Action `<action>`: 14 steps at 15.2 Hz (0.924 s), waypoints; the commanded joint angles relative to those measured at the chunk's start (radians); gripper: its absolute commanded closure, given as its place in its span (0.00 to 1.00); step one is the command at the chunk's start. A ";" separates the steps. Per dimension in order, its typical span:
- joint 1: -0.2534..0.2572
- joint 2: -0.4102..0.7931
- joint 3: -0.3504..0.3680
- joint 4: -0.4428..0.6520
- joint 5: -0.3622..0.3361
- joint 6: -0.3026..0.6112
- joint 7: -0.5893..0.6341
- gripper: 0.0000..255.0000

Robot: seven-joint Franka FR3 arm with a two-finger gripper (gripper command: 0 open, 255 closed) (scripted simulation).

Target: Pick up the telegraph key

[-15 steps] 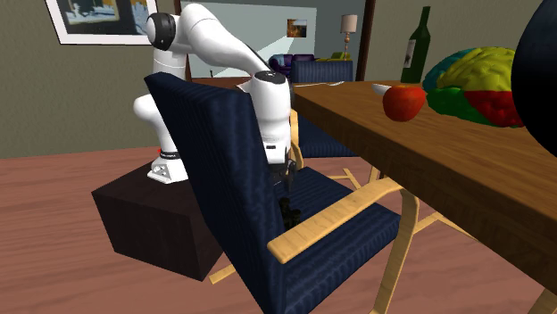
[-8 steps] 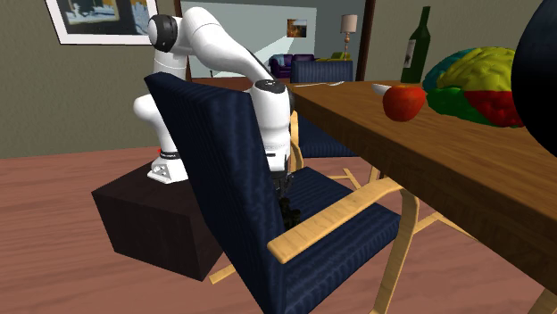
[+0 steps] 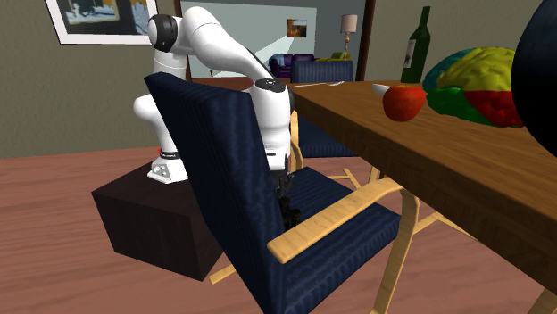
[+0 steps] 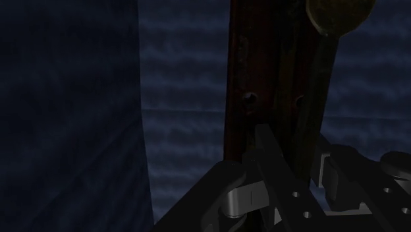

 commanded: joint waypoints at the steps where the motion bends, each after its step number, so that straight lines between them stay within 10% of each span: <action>1: 0.001 -0.011 -0.002 0.004 -0.004 -0.015 0.004 1.00; 14: 0.010 -0.096 -0.017 0.064 -0.039 -0.155 0.034 1.00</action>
